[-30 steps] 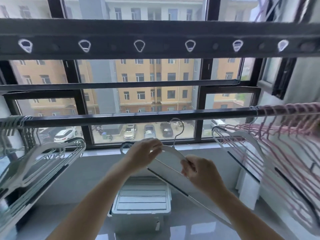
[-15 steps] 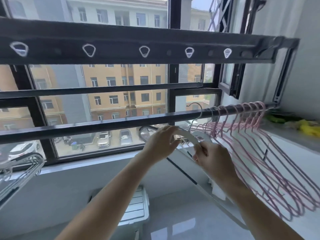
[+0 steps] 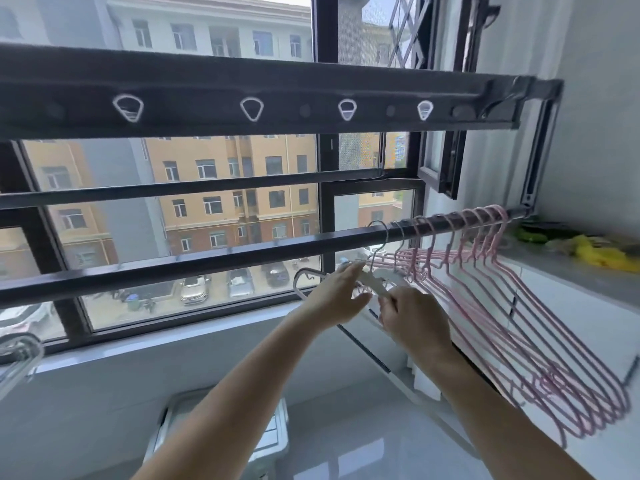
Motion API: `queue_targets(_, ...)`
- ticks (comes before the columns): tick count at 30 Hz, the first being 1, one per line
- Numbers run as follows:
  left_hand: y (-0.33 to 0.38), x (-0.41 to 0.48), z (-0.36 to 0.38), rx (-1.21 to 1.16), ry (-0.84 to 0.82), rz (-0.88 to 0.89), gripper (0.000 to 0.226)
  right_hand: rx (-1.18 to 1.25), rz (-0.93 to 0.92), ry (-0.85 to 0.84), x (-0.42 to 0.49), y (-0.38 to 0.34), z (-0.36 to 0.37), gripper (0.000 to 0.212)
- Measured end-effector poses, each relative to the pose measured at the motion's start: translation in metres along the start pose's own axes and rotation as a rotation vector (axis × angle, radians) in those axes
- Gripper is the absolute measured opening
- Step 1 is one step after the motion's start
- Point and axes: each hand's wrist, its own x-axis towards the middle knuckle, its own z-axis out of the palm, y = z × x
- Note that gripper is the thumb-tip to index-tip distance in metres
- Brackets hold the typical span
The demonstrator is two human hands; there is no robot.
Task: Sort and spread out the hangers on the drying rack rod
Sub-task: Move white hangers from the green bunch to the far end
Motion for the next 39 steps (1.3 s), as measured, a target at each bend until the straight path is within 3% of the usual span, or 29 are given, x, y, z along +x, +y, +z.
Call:
queue_targets(8,-0.012,-0.013,0.004,-0.099,-0.058,-0.039,0.065,-0.019,-0.045,0.050,-0.005,-0.001,0.001,0.016)
queue_targets(15,-0.024,-0.055,-0.016,-0.068,-0.026,-0.050,0.062,0.128,-0.178,0.257,-0.017,-0.026,0.000,0.034)
queue_targets(22,-0.049,-0.122,-0.076,-0.012,0.162,-0.156,0.056,0.293,-0.317,0.095,-0.040,-0.095,0.040,0.028)
queue_targets(28,-0.090,-0.199,-0.145,0.119,0.369,-0.425,0.041,0.388,-0.414,-0.064,-0.060,-0.160,0.070,0.028)
queue_targets(31,-0.115,-0.239,-0.174,0.446,0.657,-0.563,0.021,0.452,-0.466,-0.112,-0.071,-0.186,0.083,0.027)
queue_targets(33,-0.130,-0.267,-0.194,0.673,0.751,-0.709,0.016,0.497,-0.491,-0.153,-0.080,-0.205,0.090,0.028)
queue_targets(37,-0.152,-0.313,-0.213,0.856,0.645,-0.989,0.022,0.568,-0.531,-0.211,-0.095,-0.232,0.098,0.027)
queue_targets(39,-0.160,-0.326,-0.211,0.905,0.565,-1.048,0.026,0.590,-0.555,-0.232,-0.100,-0.240,0.101,0.025)
